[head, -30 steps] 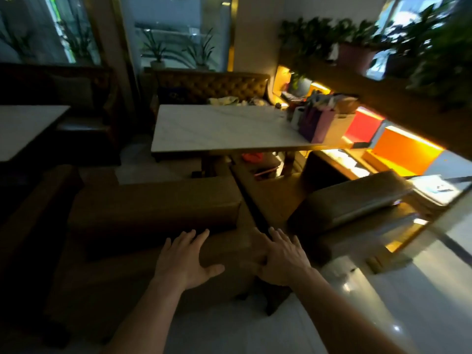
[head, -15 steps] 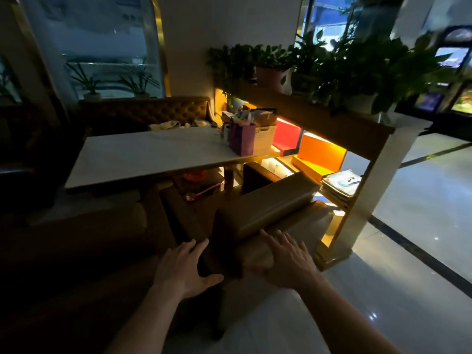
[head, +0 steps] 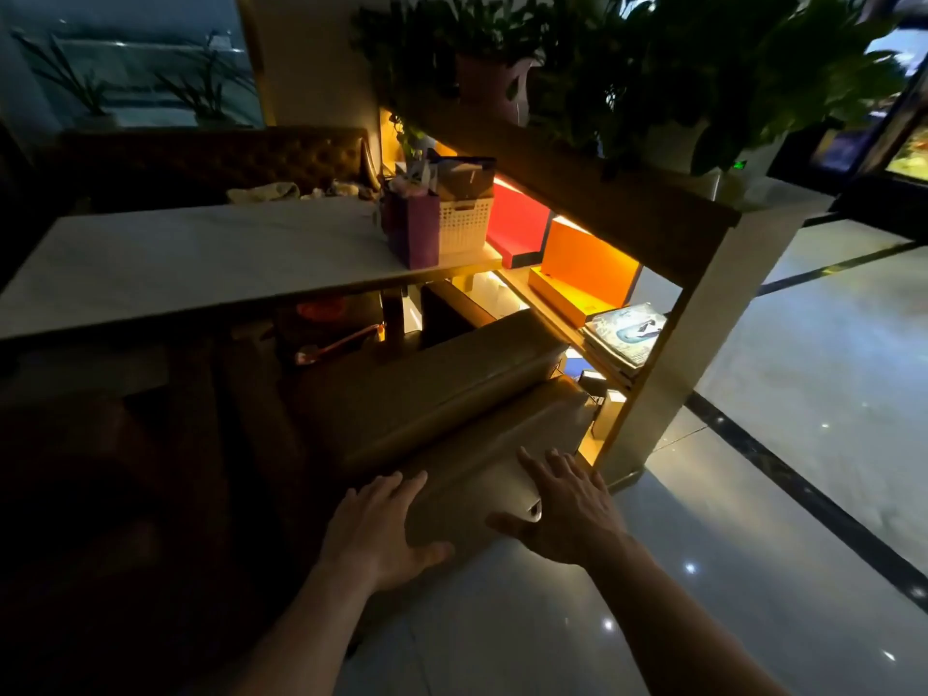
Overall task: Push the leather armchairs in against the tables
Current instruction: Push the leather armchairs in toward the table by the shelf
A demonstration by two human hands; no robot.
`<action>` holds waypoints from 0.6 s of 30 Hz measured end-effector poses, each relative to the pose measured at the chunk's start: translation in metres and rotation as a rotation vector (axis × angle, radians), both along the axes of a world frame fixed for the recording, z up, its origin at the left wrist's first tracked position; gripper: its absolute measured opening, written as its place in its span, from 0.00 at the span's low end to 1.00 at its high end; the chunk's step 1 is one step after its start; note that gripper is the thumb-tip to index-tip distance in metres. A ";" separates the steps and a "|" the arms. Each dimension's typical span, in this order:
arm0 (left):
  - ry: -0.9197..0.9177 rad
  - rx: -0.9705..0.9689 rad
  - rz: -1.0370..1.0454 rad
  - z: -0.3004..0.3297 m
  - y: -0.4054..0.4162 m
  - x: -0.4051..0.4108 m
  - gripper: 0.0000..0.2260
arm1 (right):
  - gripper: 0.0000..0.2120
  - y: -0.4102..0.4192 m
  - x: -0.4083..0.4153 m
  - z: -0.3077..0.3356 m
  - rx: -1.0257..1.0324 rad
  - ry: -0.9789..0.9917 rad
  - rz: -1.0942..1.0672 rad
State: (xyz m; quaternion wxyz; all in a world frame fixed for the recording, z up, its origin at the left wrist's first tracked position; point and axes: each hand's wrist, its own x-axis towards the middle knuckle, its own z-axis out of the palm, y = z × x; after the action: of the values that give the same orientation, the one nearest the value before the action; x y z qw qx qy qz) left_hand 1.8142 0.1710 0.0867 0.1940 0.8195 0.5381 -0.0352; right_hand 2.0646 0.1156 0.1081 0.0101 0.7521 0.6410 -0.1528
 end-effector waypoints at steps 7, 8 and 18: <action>-0.075 -0.101 0.086 -0.065 0.078 0.074 0.45 | 0.50 0.086 0.066 -0.043 -0.103 -0.002 0.054; -0.080 -0.109 0.099 -0.073 0.085 0.082 0.45 | 0.50 0.098 0.075 -0.048 -0.112 0.004 0.062; 0.002 -0.186 0.341 -0.133 0.133 0.122 0.43 | 0.51 0.206 0.141 -0.112 -0.224 -0.016 0.207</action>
State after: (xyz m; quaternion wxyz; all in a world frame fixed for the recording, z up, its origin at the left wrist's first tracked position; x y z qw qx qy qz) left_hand 1.9364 0.3041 -0.0458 0.2715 0.6951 0.6636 -0.0524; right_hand 2.2056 0.3212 -0.0035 0.1144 0.6775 0.6939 -0.2155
